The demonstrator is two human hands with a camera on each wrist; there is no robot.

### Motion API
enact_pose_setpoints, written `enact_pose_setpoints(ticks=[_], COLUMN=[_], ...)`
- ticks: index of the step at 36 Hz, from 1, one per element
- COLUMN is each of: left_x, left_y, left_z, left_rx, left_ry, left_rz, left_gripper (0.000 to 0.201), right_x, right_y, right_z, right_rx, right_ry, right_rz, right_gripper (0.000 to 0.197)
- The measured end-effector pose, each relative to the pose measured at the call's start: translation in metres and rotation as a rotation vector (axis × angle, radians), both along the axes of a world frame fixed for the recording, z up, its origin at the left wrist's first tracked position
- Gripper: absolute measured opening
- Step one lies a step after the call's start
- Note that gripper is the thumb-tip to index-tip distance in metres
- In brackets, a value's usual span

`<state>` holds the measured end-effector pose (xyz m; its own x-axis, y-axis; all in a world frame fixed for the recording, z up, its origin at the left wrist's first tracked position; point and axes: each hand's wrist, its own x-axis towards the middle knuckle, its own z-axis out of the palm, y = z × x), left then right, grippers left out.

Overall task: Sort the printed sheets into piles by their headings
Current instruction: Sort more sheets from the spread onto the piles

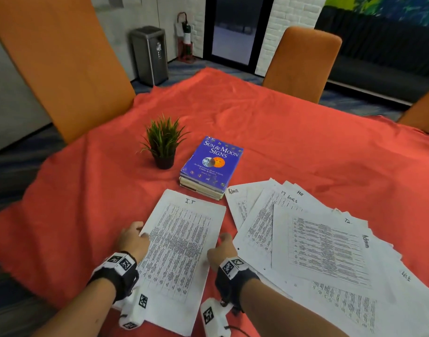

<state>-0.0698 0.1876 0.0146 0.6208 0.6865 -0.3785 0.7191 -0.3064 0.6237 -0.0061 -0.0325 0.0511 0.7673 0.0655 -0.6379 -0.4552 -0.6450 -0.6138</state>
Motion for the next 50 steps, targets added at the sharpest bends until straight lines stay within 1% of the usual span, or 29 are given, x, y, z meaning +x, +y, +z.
enact_pose_setpoints(ticks=[3,6,10,12,15,17,19,21,23,25,27,30,33,37,39,41,43,44,47,50], left_x=[-0.007,-0.014,-0.018,-0.017,-0.016,-0.015,-0.013,-0.008,0.001,0.012,0.022,0.041,0.057,0.073,0.078,0.084,0.087,0.09,0.095,0.097], left_y=[-0.005,-0.012,-0.017,-0.014,-0.005,-0.006,-0.012,-0.024,-0.04,-0.063,-0.092,-0.135,-0.175,-0.22,-0.237,-0.249,-0.257,-0.259,-0.263,-0.268], left_z=[0.004,0.007,0.005,0.002,-0.001,0.006,0.011,0.017,0.022,0.028,0.035,0.037,0.029,0.02,0.014,0.008,0.003,0.0,-0.01,-0.018], left_rx=[0.049,0.004,-0.008,-0.038,-0.089,-0.058,0.064,0.14,0.101,-0.009,-0.069,-0.151,-0.338,-0.549,-0.616,-0.65,-0.674,-0.668,-0.624,-0.583], left_ry=[0.116,0.085,0.04,0.025,0.031,0.047,0.052,0.007,-0.065,-0.13,-0.139,-0.156,-0.167,-0.098,-0.054,0.0,0.038,0.048,0.094,0.104], left_rz=[-0.027,-0.057,-0.064,-0.047,-0.043,-0.03,-0.034,-0.065,-0.114,-0.184,-0.265,-0.352,-0.393,-0.393,-0.397,-0.396,-0.379,-0.376,-0.378,-0.379], left_gripper=[0.05,0.054,0.057,0.059,0.061,0.061,0.058,0.053,0.043,0.033,0.024,0.018,0.017,0.012,0.008,0.014,0.012,0.016,0.027,0.042], right_x=[-0.007,-0.017,-0.025,-0.025,-0.023,-0.022,-0.022,-0.02,-0.017,-0.012,-0.007,-0.002,0.001,0.01,0.016,0.023,0.031,0.035,0.045,0.054], right_y=[-0.003,-0.005,0.001,0.005,0.006,0.004,-0.002,-0.014,-0.033,-0.056,-0.084,-0.134,-0.185,-0.248,-0.278,-0.307,-0.335,-0.347,-0.378,-0.402], right_z=[-0.001,0.001,0.001,0.001,0.003,0.001,-0.001,0.0,0.003,0.003,-0.001,-0.004,-0.008,-0.017,-0.019,-0.02,-0.022,-0.023,-0.03,-0.039], right_rx=[0.014,0.071,0.115,0.126,0.154,0.159,0.172,0.156,0.103,0.049,-0.011,-0.083,-0.121,-0.131,-0.126,-0.16,-0.187,-0.199,-0.236,-0.266], right_ry=[-0.018,0.003,0.059,0.072,0.092,0.076,0.042,-0.032,-0.123,-0.174,-0.209,-0.236,-0.238,-0.208,-0.182,-0.173,-0.165,-0.153,-0.116,-0.083], right_rz=[0.039,0.063,0.103,0.108,0.117,0.12,0.123,0.135,0.141,0.112,0.081,0.026,-0.079,-0.286,-0.403,-0.496,-0.577,-0.608,-0.657,-0.671], right_gripper=[0.044,0.051,0.071,0.075,0.076,0.079,0.079,0.07,0.061,0.061,0.058,0.055,0.05,0.045,0.045,0.046,0.05,0.052,0.062,0.073])
